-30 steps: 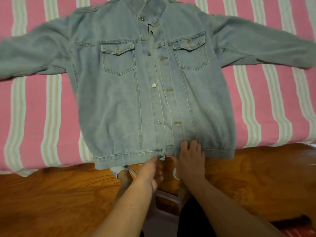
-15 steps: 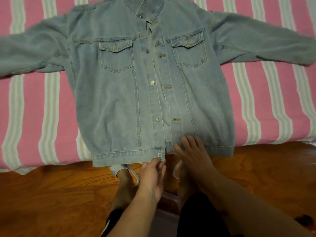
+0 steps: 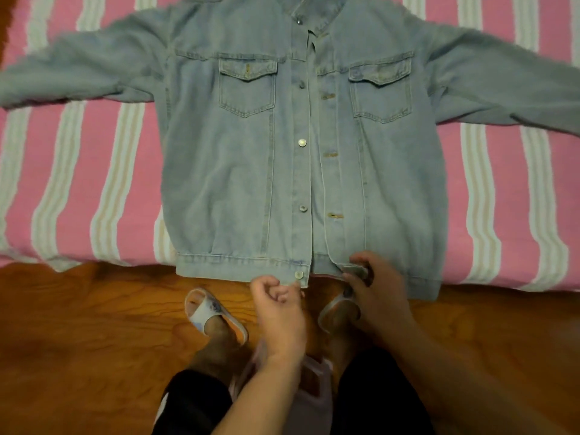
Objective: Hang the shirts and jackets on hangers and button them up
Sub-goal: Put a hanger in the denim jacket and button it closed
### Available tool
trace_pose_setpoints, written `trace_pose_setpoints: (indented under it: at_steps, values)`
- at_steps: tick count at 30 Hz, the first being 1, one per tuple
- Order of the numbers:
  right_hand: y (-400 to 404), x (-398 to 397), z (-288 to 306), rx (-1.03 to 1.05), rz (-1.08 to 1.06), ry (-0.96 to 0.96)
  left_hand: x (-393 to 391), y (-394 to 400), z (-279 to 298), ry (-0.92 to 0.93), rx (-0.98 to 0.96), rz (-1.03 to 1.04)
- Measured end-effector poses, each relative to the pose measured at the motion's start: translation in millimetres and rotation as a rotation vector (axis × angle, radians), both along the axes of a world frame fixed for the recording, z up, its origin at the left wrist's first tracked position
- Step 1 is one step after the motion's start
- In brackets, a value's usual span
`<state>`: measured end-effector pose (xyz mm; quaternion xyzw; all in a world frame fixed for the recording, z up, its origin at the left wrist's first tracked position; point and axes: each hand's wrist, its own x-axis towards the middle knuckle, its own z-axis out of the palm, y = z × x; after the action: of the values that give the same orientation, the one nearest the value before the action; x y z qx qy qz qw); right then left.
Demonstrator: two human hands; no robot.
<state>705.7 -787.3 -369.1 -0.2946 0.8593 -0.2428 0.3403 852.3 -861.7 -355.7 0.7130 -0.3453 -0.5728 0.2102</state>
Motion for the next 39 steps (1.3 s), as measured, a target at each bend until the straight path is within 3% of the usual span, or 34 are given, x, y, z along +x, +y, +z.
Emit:
trace_pose_setpoints:
  at_steps: [3, 6, 9, 13, 15, 21, 26, 29, 32, 36, 39]
  values:
    - [12.3, 4.6, 5.6, 0.031, -0.025, -0.039, 7.4, -4.2, -5.4, 0.093, 0.01, -0.244]
    - [8.8, 12.0, 26.4, -0.034, -0.2, -0.099, 20.7, -23.5, -9.5, 0.209, 0.076, -0.417]
    - [-9.6, 23.5, 46.2, -0.104, -0.188, -0.193, 31.3, -42.5, -9.4, 0.288, 0.076, -0.591]
    - [-38.7, 31.9, 27.9, -0.087, 0.022, -0.076, 36.4, -66.1, -31.2, 0.224, -0.193, -0.92]
    - [-50.9, 31.2, 3.7, -0.117, 0.078, -0.076, 32.8, -70.0, -48.7, 0.193, -0.361, -0.984]
    - [-47.5, 31.1, -48.3, -0.302, 0.113, -0.271, 43.4, -52.5, -87.2, 0.244, -0.441, -0.938]
    - [-35.8, 32.1, -61.6, -0.364, 0.212, -0.191, 43.6, -35.2, -101.7, 0.218, -0.649, -0.789]
    - [-27.9, 33.9, -60.5, -0.379, 0.225, -0.251, 39.3, -26.2, -105.9, 0.146, -0.706, -0.745]
    - [-23.1, 37.5, -51.7, -0.368, 0.196, -0.262, 31.2, -30.3, -103.7, 0.135, -0.636, -0.714]
    - [-29.5, 31.5, -35.9, -0.351, 0.045, -0.54, 29.6, -32.7, -83.8, 0.325, -0.377, -0.701]
    - [-27.9, 29.2, -33.0, -0.411, 0.028, -0.583, 40.9, -28.0, -72.3, 0.327, -0.444, -0.685]
